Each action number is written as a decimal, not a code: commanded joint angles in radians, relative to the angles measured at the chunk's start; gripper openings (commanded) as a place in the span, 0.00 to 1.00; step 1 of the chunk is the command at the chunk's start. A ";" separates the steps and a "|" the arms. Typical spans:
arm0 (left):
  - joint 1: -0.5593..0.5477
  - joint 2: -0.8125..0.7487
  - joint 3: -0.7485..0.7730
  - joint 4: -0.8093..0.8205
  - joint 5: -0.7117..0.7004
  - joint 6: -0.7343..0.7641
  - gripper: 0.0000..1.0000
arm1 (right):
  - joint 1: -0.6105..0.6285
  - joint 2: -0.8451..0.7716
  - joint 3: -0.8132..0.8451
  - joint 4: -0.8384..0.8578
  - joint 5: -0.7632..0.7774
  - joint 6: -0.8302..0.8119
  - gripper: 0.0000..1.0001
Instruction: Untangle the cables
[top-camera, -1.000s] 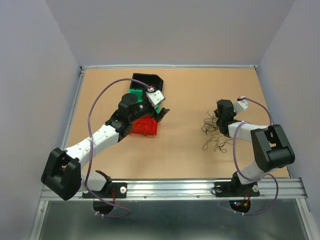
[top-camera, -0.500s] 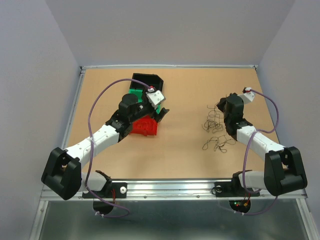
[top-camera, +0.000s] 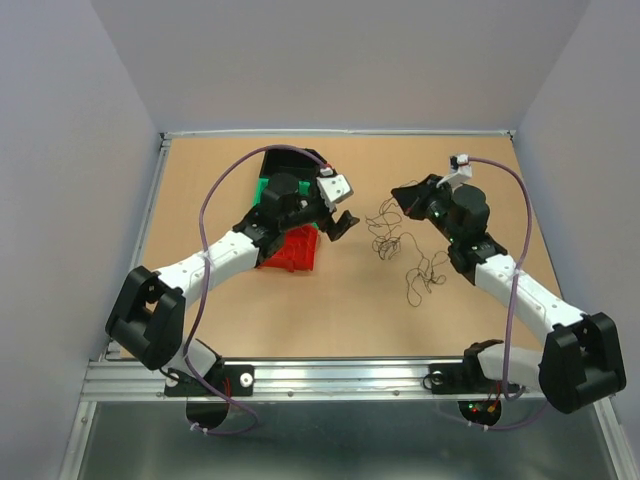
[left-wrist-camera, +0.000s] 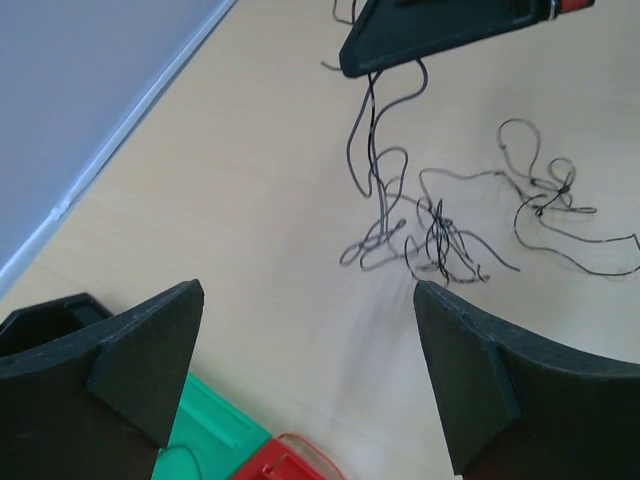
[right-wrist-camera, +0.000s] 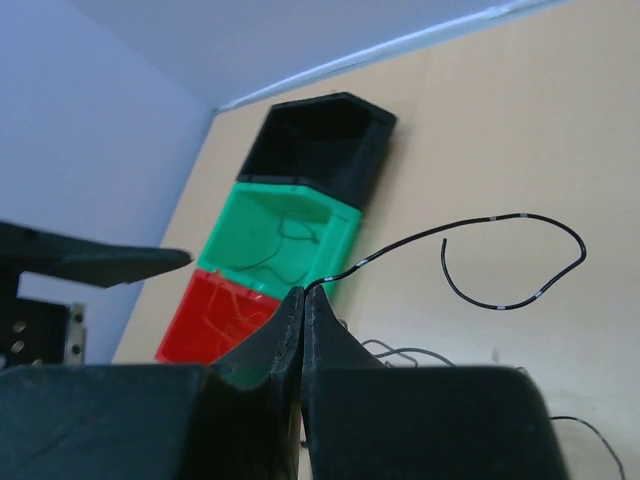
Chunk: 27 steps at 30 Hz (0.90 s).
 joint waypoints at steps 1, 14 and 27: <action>-0.009 -0.007 0.072 0.027 0.050 -0.018 0.93 | 0.051 -0.053 0.087 0.086 -0.208 -0.068 0.01; -0.104 -0.017 0.115 -0.034 0.042 0.060 0.52 | 0.108 -0.073 0.083 0.094 -0.241 -0.106 0.01; -0.125 0.037 0.143 -0.044 0.013 0.068 0.29 | 0.116 -0.058 0.083 0.097 -0.227 -0.109 0.01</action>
